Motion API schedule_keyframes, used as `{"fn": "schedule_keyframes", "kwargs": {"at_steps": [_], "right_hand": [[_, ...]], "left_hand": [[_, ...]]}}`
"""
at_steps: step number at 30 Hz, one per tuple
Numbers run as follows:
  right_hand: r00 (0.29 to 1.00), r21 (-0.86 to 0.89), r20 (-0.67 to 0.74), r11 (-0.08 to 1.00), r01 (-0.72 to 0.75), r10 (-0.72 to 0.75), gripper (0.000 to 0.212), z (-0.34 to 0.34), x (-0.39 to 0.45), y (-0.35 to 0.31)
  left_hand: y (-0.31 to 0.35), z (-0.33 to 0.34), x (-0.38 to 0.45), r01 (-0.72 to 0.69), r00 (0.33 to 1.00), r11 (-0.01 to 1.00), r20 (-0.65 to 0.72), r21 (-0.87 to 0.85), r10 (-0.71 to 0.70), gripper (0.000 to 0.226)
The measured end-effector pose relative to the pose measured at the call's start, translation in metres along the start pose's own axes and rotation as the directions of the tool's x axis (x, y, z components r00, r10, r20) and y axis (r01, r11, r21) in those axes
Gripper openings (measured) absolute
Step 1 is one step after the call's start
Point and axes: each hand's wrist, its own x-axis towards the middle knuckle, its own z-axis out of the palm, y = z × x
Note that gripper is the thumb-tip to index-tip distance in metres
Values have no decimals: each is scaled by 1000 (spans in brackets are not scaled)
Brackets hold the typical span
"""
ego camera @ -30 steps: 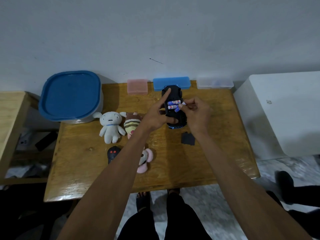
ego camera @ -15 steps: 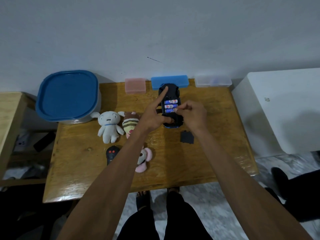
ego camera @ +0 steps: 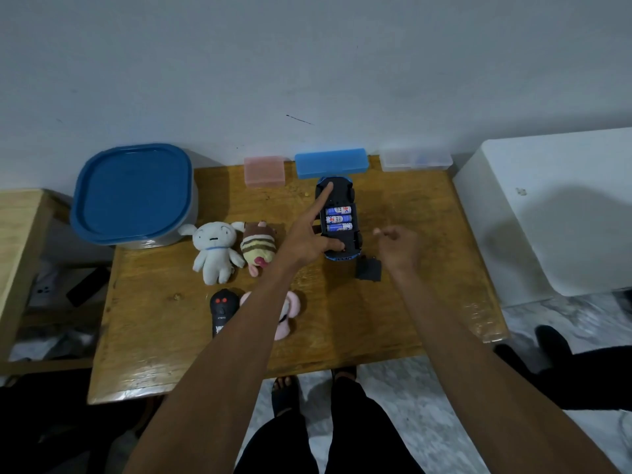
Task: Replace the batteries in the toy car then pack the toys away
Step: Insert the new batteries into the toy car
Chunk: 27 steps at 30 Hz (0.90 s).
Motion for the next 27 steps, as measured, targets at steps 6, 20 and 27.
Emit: {"fn": "schedule_keyframes", "kwargs": {"at_steps": [6,20,27], "right_hand": [[977,-298,211,954,39,26,61,10,-13,35],[994,-247,101,967,63,-39,28,16,-23,56],[990,83,-60,987,135,-130,17,-10,-13,17]], "left_hand": [[-5,3,-2,8,1000,1000,26,27,-9,114],[-16,5,-10,11,997,998,74,66,-16,115],[-14,4,-9,15,998,999,55,31,-16,115]]}}
